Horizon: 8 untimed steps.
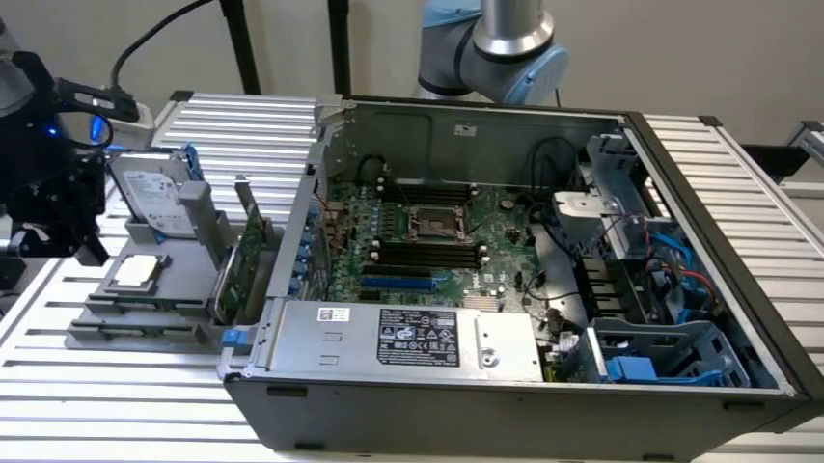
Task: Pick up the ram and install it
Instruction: 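Pick up the ram and move it above insertion slot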
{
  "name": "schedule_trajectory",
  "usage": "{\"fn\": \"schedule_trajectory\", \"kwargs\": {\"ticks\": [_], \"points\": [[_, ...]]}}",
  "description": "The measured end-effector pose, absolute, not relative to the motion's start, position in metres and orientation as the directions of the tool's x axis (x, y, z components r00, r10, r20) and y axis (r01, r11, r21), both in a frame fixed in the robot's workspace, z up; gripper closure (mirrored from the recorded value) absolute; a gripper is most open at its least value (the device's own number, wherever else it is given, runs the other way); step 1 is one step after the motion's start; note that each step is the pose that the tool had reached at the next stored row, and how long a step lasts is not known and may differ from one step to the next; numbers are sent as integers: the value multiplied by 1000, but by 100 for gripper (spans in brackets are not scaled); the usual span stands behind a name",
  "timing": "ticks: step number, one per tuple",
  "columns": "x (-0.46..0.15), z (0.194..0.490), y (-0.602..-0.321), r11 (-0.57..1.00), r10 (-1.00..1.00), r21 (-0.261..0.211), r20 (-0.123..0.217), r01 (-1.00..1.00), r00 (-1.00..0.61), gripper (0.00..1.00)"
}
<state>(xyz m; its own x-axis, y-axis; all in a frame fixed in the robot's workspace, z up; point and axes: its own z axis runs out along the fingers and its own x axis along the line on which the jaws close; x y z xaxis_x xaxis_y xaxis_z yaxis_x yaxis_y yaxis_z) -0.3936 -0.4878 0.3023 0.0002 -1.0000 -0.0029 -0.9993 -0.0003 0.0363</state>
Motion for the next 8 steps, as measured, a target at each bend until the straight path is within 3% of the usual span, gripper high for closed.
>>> {"fn": "schedule_trajectory", "kwargs": {"ticks": [6,7,8], "points": [[-391,297,-491,-22,-1000,34,-3,-999,22,100],[-391,296,-491,-25,-1000,34,-3,-999,25,0],[-390,296,-492,-26,-1000,34,-3,-999,26,0]]}}
